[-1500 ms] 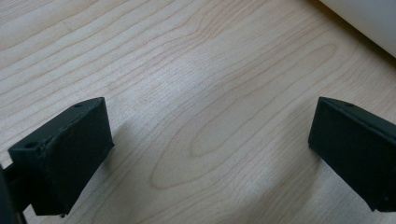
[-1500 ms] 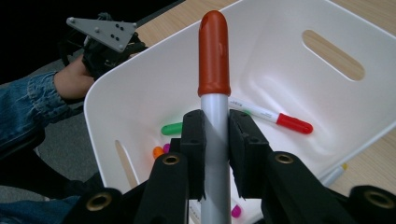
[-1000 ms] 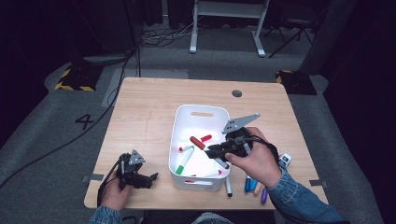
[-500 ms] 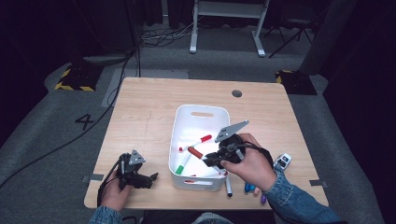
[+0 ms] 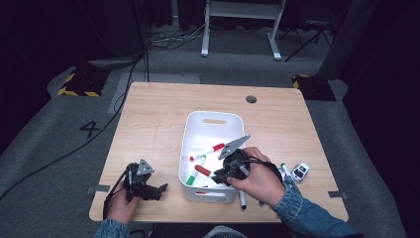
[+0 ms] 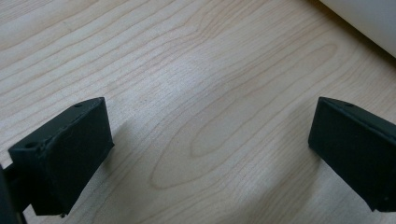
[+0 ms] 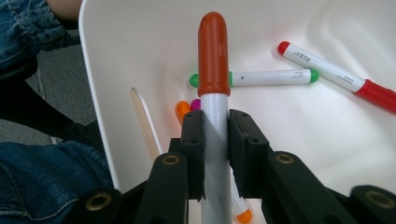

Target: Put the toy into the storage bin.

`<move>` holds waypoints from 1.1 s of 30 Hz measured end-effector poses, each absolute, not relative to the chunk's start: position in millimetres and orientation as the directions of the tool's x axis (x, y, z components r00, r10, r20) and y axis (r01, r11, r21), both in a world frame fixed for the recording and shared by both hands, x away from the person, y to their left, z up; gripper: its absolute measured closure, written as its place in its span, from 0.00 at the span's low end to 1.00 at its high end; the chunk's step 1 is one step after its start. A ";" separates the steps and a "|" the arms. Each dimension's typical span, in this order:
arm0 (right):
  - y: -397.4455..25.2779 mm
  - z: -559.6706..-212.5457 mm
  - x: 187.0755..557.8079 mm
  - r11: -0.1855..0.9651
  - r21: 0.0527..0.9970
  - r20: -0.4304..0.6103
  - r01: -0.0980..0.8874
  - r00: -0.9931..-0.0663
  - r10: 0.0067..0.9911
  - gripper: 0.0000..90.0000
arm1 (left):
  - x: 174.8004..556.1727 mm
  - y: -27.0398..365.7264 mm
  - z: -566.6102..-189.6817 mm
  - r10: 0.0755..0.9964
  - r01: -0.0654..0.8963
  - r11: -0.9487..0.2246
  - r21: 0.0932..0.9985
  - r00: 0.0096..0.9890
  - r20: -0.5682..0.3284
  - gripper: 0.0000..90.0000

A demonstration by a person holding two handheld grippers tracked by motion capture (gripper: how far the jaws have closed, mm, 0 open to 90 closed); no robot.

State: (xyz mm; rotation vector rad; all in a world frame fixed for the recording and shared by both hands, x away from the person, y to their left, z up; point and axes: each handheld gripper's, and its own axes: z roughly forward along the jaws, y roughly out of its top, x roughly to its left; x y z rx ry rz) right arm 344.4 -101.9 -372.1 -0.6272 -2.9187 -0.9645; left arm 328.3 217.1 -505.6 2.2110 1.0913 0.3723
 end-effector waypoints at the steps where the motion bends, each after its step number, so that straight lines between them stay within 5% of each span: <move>1: -101.1 -373.6 344.8 0.735 0.573 0.120 0.363 -0.924 0.363 0.85 | 328.3 217.1 -505.6 0.788 0.607 -0.453 0.653 0.616 -0.026 0.00; 3: -100.6 -374.6 345.4 0.740 0.573 0.114 0.354 -0.928 0.355 0.85 | 328.3 217.1 -505.6 0.788 0.607 -0.453 0.652 0.616 -0.026 0.00; 4: -100.1 -374.1 344.4 0.731 0.571 0.137 0.373 -0.922 0.363 0.75 | 328.3 217.0 -505.7 0.787 0.607 -0.453 0.653 0.616 -0.026 0.00; 8: -103.0 -369.2 342.3 0.706 0.595 0.130 0.384 -0.913 0.387 0.66 | 328.3 217.0 -505.7 0.787 0.607 -0.453 0.653 0.616 -0.027 0.00; 33: -189.7 -336.1 359.5 0.503 0.735 0.112 0.455 -0.813 0.571 0.63 | 328.3 217.1 -505.6 0.787 0.607 -0.453 0.653 0.616 -0.026 0.00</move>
